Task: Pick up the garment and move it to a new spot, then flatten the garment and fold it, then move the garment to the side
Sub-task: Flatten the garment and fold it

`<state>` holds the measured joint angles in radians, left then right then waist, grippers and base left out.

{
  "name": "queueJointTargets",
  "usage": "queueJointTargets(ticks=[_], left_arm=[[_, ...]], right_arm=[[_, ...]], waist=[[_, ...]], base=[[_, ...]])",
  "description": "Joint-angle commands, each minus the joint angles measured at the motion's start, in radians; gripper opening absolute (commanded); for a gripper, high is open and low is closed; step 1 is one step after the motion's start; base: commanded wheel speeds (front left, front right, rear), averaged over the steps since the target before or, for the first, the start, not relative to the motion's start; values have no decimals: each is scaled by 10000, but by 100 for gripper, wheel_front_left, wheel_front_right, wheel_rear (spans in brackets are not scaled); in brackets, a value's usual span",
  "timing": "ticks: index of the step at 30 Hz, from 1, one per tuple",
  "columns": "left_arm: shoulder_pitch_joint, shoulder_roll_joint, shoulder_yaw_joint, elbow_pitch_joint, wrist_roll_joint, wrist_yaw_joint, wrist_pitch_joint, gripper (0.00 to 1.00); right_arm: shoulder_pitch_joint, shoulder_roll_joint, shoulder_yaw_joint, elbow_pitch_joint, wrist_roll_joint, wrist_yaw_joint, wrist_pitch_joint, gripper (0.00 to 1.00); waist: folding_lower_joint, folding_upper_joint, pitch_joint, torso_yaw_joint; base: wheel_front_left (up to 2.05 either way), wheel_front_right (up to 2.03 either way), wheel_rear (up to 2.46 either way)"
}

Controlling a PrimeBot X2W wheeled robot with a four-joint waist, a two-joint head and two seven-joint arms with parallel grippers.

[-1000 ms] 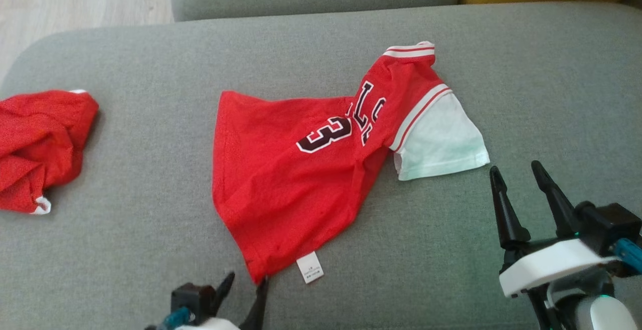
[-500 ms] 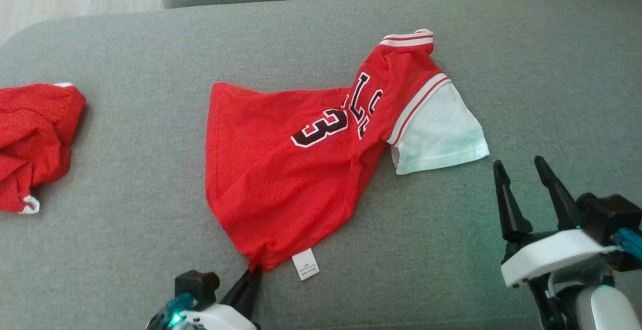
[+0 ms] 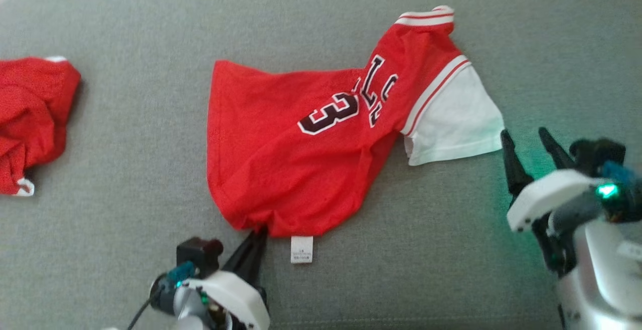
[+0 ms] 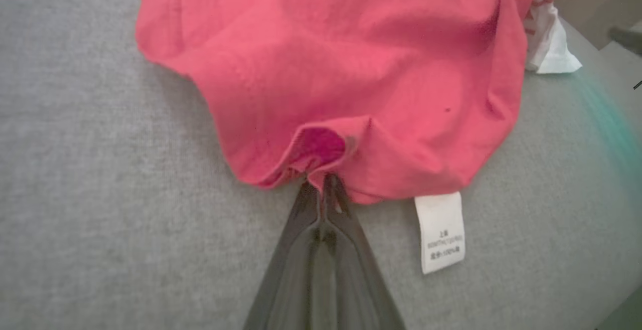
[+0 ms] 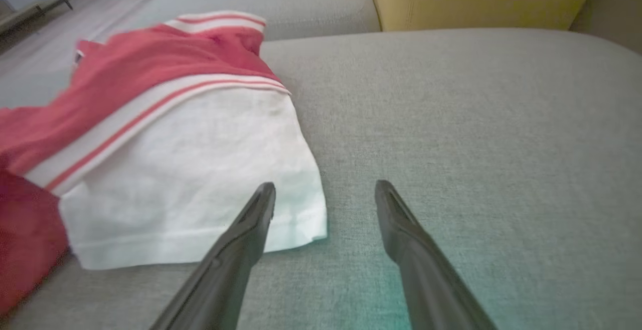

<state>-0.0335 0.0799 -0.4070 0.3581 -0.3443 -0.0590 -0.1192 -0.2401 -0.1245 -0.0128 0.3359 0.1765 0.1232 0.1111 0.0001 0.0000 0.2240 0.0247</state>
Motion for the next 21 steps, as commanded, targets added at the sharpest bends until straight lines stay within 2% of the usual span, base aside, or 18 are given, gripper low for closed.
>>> queueJointTargets(ticks=[1,7,8,10,16,21], left_arm=[[-379,-35,277,-137,-3,-11,-129,0],[-745,-73,129,101,52,-40,-404,0],[-778,-76,122,130,56,-29,-462,0],[-831,-81,124,167,61,2,-570,0],[-831,-19,425,-263,-321,-1,-866,0],[-875,399,1083,-2146,-427,219,-1147,0]], right_arm=[[-405,-196,207,24,7,75,12,100],[-1336,-185,391,1781,142,75,768,100],[-1373,-183,425,1949,179,75,914,82],[-1377,-184,496,2099,321,75,1064,0],[-943,-237,756,1211,749,75,555,0],[-385,-378,576,-849,1472,75,-208,0]], waist=[[-1,0,220,121],[-1,0,515,338],[-1,0,518,361],[-1,0,501,410],[-1,0,246,311],[-1,0,-323,70]], base=[[0,0,0],[0,0,0],[0,0,0],[0,0,0],[0,0,0],[0,0,0]])
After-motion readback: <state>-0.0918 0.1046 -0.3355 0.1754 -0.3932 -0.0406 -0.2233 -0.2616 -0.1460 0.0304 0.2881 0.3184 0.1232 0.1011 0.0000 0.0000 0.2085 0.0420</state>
